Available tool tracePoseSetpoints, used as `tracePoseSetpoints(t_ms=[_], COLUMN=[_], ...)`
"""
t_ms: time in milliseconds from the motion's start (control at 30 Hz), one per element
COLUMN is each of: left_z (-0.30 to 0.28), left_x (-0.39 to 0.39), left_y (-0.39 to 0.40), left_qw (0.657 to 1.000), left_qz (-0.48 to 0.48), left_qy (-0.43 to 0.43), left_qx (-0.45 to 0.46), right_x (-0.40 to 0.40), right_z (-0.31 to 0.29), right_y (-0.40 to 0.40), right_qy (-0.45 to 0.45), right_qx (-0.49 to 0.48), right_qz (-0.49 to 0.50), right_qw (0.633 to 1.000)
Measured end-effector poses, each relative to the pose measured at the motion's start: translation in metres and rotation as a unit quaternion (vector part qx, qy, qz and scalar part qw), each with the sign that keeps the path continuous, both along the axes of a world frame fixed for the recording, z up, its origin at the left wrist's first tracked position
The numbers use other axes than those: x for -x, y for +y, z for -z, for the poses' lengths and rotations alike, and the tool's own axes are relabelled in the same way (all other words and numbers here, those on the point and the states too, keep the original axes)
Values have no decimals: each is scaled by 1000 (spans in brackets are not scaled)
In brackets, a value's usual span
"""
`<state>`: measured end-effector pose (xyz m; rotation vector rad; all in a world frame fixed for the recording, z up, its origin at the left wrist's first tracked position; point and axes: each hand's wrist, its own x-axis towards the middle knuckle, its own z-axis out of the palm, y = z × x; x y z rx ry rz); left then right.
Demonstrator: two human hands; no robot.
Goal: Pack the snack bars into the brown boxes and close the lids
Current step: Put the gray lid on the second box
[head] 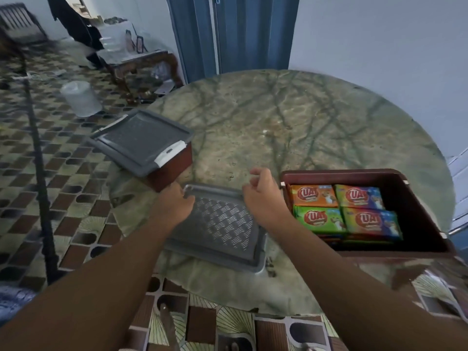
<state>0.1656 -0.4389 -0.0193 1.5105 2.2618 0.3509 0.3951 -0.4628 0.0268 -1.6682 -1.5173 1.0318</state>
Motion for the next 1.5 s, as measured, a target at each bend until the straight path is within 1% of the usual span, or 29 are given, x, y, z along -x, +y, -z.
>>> tracePoseSetpoints(t_ms=[167, 233, 300, 333, 433, 500, 600, 667, 700, 733, 800, 833, 867, 900, 1033, 1100, 1167, 1233, 1333, 1500], left_z=[18, 24, 28, 29, 33, 35, 32, 31, 31, 34, 42, 45, 49, 50, 43, 36, 27, 15, -8, -35], left_x=[29, 35, 37, 36, 34, 35, 36, 37, 38, 40, 47, 49, 51, 51, 47, 41, 32, 17, -12, -77], left_y=[6, 9, 10, 10, 11, 12, 11, 11, 12, 12, 13, 12, 11, 9, 7, 5, -1, -8, -10, -5], left_qw=[996, 996, 996, 995, 982, 975, 977, 983, 987, 993, 993, 984, 974, 964, 946, 936, 932, 929, 934, 950], left_qz=[32, 51, 53, 58, 86, 99, 90, 77, 60, 31, -34, -63, -88, -109, -125, -117, -90, -55, -2, 51], left_qy=[79, 66, 32, 42, 132, 164, 162, 135, 105, 58, -76, -146, -198, -231, -296, -330, -351, -365, -352, -308], left_qx=[35, 42, 59, 71, 107, 111, 102, 102, 102, 97, 88, 82, 74, 71, 44, 18, -12, -40, -62, -26], right_x=[20, 21, 22, 22, 26, 27, 25, 27, 28, 31, 34, 35, 35, 33, 17, 4, -13, -35, -74, -144], right_z=[36, 49, 63, 67, 73, 74, 76, 75, 71, 66, 51, 44, 38, 31, 6, -7, -17, -23, -22, -20], right_y=[-6, -9, -10, -11, -10, -6, -1, 1, 3, 3, 6, 7, 9, 12, 21, 24, 27, 29, 31, 24], right_qy=[-20, -3, -5, -14, -26, -9, 54, 103, 121, 131, 130, 115, 93, 62, -55, -86, -111, -134, -164, -225], right_qx=[160, 198, 219, 225, 234, 239, 251, 238, 229, 223, 210, 205, 197, 188, 129, 91, 46, 24, 30, 63], right_qz=[68, 105, 137, 144, 160, 180, 215, 242, 250, 248, 221, 200, 180, 161, 97, 77, 57, 48, 61, 99], right_qw=[985, 975, 966, 964, 959, 954, 942, 935, 933, 934, 943, 951, 959, 967, 985, 989, 991, 990, 984, 967])
